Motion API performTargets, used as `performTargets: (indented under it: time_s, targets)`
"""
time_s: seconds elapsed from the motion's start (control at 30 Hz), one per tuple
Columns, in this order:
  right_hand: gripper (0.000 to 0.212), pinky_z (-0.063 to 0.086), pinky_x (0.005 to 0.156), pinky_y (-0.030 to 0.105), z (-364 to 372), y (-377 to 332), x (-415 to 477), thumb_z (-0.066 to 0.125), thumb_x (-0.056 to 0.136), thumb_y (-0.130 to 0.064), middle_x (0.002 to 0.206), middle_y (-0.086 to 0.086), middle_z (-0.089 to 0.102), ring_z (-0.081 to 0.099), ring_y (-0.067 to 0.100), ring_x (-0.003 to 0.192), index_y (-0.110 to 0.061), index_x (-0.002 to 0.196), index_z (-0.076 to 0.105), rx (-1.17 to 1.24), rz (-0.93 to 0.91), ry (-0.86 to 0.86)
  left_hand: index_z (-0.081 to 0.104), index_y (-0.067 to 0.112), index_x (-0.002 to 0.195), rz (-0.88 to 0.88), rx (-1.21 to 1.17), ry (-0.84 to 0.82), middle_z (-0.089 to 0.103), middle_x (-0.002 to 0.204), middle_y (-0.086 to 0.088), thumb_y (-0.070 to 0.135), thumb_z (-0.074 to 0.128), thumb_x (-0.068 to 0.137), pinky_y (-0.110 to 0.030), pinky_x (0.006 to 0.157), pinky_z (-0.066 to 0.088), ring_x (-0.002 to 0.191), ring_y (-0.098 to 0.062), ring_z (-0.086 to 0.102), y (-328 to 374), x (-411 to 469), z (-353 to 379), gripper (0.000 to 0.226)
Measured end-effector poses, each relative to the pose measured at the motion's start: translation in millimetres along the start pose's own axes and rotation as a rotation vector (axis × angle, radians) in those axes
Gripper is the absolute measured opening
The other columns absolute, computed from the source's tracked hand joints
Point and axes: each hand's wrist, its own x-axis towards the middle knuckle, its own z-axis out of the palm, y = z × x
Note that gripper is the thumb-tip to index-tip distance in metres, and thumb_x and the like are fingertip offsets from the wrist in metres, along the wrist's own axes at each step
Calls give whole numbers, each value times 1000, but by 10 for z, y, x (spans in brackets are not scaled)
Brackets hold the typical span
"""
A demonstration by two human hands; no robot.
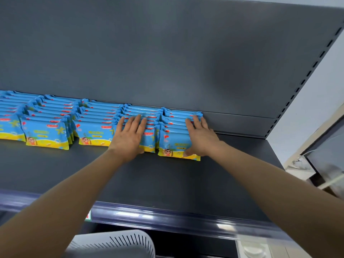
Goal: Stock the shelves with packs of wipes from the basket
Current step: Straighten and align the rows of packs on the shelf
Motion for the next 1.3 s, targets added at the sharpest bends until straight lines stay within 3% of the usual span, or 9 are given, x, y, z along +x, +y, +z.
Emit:
performTargets:
  time_s: [0.13, 0.43, 0.63, 0.73, 0.9, 1.07, 1.13, 1.2, 1.3]
  targets:
    - [115, 27, 111, 48, 36, -128, 38, 76, 70, -43, 157, 9, -7, -10, 40, 142, -14, 148, -5, 8, 34, 52, -10, 10, 147, 1, -4, 8, 5, 156, -9, 51, 51, 87, -44, 115, -3, 144, -26, 2, -18, 44, 49, 94]
    - [113, 24, 112, 49, 40, -195, -3, 75, 71, -42, 157, 12, -5, -7, 41, 142, -14, 148, -4, -25, 64, 78, -5, 9, 147, 27, -6, 36, 10, 155, -10, 51, 54, 86, -44, 116, -2, 143, -27, 7, -37, 76, 87, 95]
    - [117, 17, 115, 49, -29, -204, 15, 74, 71, -48, 157, 11, -8, -11, 40, 142, -12, 148, -6, 8, 62, -10, -4, 13, 148, 52, -67, 22, 7, 156, -6, 49, 56, 85, -43, 116, -3, 144, -24, 4, -67, 83, 47, 94]
    - [117, 16, 116, 46, -111, -133, 48, 71, 67, -59, 158, 5, -2, -6, 33, 144, -16, 149, 1, 250, 78, 7, -13, 16, 147, 88, -69, 36, -1, 157, -2, 48, 56, 86, -44, 114, -9, 145, -22, -1, -120, 59, 35, 97]
    - [92, 46, 101, 43, -136, -87, 164, 62, 73, -64, 146, 4, 32, 38, 25, 133, -15, 143, 28, 867, 245, 157, -16, 21, 146, 228, -185, 44, -11, 157, 2, 52, 59, 80, -41, 109, -20, 144, -17, -12, -63, 45, -21, 104]
    - [81, 40, 107, 40, -136, -56, 290, 45, 88, -59, 150, 4, 31, 41, 23, 132, -14, 148, 16, 1085, 331, 206, -5, 22, 148, 315, -248, 93, -2, 158, 2, 65, 49, 80, -38, 110, -22, 144, -13, -7, 122, 103, -92, 98]
    - [74, 48, 98, 39, -133, -69, 337, 44, 91, -54, 145, 6, 37, 50, 23, 123, -14, 148, 17, 1125, 348, 199, -2, 21, 149, 311, -239, 113, 4, 158, 1, 65, 49, 80, -38, 110, -21, 145, -16, -1, 187, 145, -117, 96]
    - [69, 55, 72, 29, -135, -85, 341, 44, 93, -50, 136, 5, 47, 61, 17, 100, -16, 147, 19, 1149, 346, 195, 1, 20, 149, 321, -202, 126, 9, 157, 0, 61, 51, 82, -40, 111, -19, 145, -19, 4, 249, 177, -140, 93]
    - [63, 49, 45, 19, -130, -55, 345, 43, 95, -44, 121, 3, 55, 60, 8, 72, -18, 147, 19, 1223, 356, 234, 2, 16, 149, 306, -148, 137, 14, 156, -3, 54, 48, 87, -42, 111, -18, 144, -22, 6, 305, 207, -132, 86]
